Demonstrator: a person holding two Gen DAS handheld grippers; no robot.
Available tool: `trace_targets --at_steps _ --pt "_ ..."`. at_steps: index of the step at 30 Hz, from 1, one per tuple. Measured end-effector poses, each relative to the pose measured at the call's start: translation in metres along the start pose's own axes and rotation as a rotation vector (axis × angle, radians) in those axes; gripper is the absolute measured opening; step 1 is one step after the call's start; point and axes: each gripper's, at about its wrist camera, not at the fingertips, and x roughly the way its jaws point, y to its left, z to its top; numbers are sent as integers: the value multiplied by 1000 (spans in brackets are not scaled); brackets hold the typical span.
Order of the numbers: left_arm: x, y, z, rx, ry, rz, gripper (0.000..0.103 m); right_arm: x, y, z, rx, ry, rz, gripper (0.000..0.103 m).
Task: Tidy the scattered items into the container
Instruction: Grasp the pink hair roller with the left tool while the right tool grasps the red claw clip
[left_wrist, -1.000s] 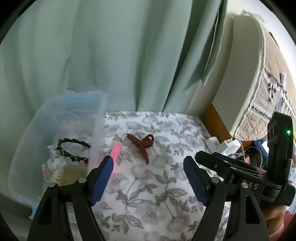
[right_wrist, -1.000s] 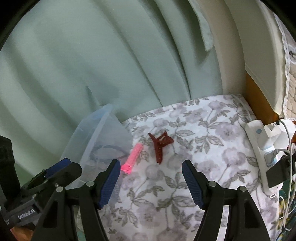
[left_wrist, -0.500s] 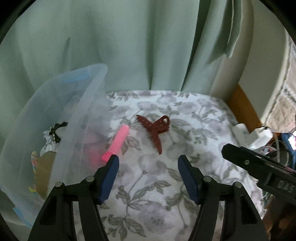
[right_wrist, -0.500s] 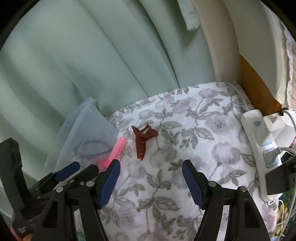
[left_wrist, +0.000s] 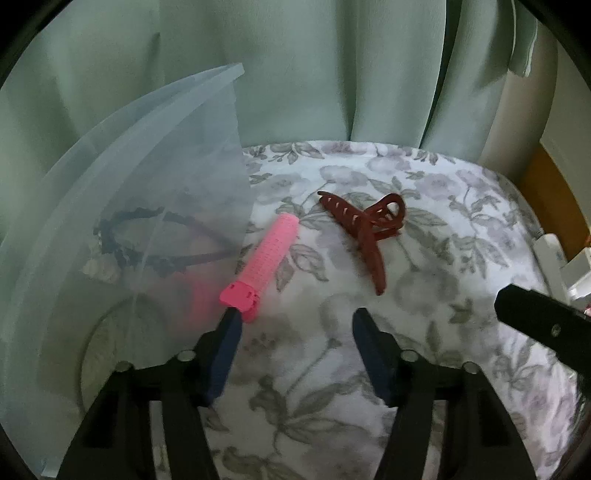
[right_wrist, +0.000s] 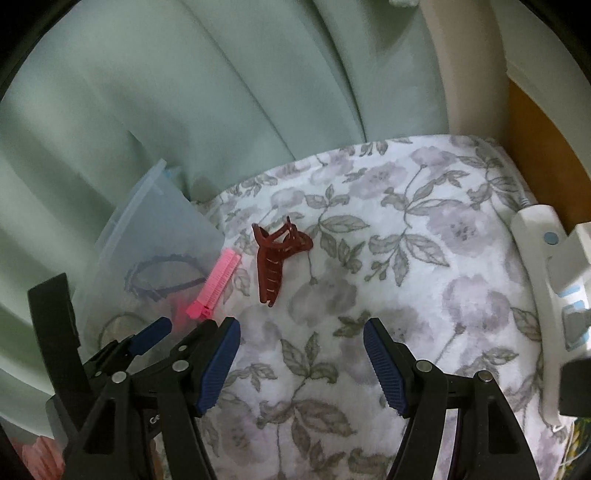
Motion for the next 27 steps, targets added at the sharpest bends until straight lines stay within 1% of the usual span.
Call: trace_targets --at_steps 2,4,5,10,12,13,14,15,19,22,27 --pt "6 3 0 -8 10 -2 53 6 1 1 -6 9 1 73" --pt "16 9 0 -27 35 13 48 14 3 4 -15 17 4 73" --pt "19 10 0 -32 44 25 47 18 4 6 -21 22 5 73" --pt "31 4 3 -19 46 43 48 38 15 12 -66 38 8 73" --pt "37 0 5 -3 42 59 51 47 20 15 -82 46 6 73" --pt "39 -2 7 6 32 61 55 52 22 17 -90 49 4 73" --pt "41 -5 9 22 21 75 56 56 24 19 -101 53 -1 73" --pt "44 -8 11 36 17 93 56 60 25 20 -110 55 -5 73" --pt "54 -12 20 63 8 121 56 69 23 28 -122 57 -4 73" --pt "61 -19 27 94 -12 167 57 73 20 33 -121 50 -4 73" --pt "75 -22 39 122 -1 194 57 83 14 43 -127 54 1 73"
